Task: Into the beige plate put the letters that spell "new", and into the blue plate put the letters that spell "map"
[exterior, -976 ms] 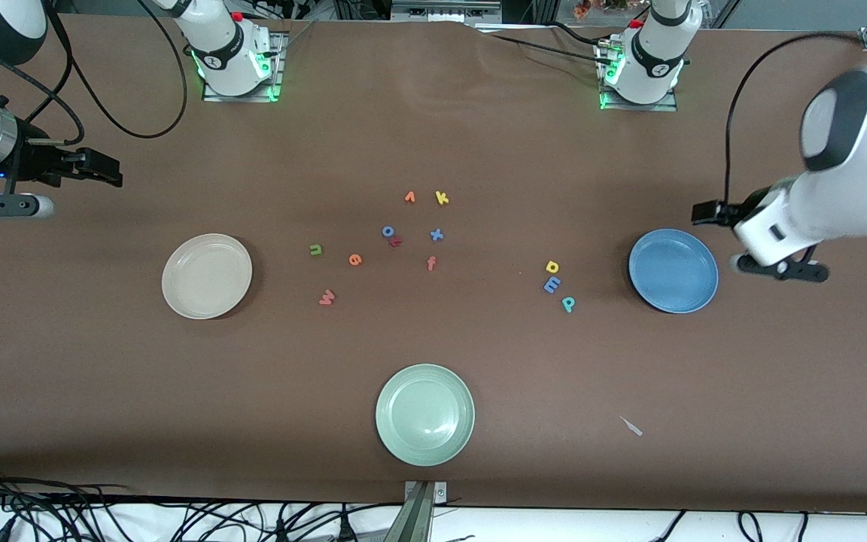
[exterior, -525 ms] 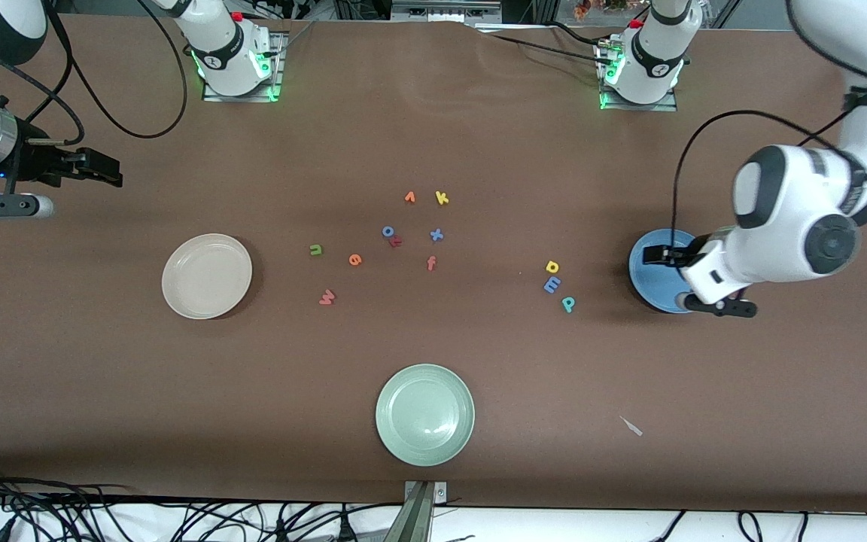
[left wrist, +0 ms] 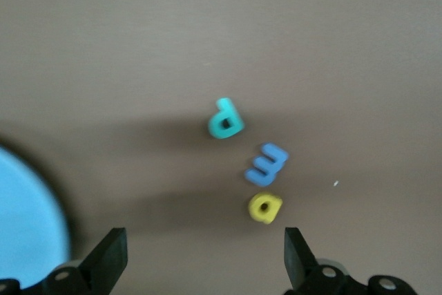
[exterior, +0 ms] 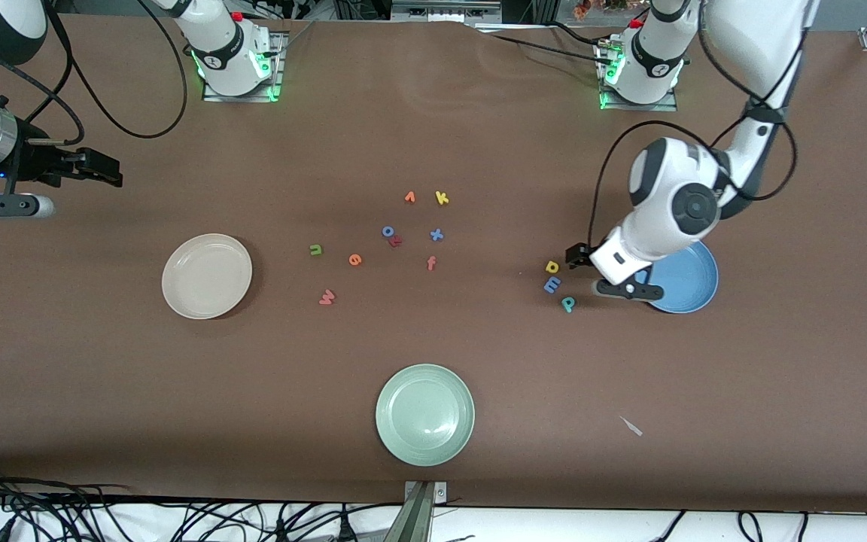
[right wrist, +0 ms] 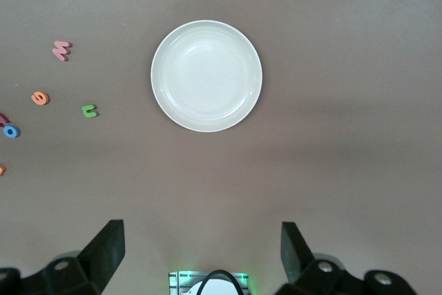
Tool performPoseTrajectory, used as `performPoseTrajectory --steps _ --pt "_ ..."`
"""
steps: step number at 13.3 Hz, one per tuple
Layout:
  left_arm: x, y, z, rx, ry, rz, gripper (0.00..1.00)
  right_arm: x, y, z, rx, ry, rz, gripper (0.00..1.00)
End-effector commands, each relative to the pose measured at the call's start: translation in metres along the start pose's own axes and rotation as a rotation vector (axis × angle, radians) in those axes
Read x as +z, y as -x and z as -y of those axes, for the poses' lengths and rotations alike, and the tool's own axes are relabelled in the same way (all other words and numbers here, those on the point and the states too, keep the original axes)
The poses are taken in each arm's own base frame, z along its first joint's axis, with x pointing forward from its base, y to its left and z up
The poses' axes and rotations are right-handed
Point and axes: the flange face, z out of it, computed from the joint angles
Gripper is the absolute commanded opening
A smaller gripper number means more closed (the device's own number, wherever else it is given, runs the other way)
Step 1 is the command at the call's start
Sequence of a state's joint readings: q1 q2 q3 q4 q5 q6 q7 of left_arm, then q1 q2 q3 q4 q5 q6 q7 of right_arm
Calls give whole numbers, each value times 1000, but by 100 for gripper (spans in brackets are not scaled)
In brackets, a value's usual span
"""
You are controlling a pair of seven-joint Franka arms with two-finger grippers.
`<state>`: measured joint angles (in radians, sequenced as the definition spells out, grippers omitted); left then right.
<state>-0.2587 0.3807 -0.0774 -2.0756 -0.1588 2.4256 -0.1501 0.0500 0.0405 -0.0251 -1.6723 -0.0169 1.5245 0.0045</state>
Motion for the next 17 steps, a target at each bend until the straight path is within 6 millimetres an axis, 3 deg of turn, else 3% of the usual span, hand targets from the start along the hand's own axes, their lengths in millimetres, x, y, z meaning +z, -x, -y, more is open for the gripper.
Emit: performPoseTrajectory --steps 1,6,8,12,14,17 --pt "45 3 -26 -40 9 -40 100 -5 0 0 11 -12 1 100" --pt "63 8 -31 -35 -2 -31 99 -5 0 2 28 -13 1 100" --pt "76 13 -36 -22 -12 -11 94 -2 -1 6 2 -12 8 100" --pt "86 19 -41 -8 -25 4 91 15 -10 41 -66 3 47 100" --pt "89 21 -44 0 -28 9 79 22 -14 68 -107 11 48 100" --pt "88 19 -40 2 -32 7 36 43 -29 110 -155 -14 19 100"
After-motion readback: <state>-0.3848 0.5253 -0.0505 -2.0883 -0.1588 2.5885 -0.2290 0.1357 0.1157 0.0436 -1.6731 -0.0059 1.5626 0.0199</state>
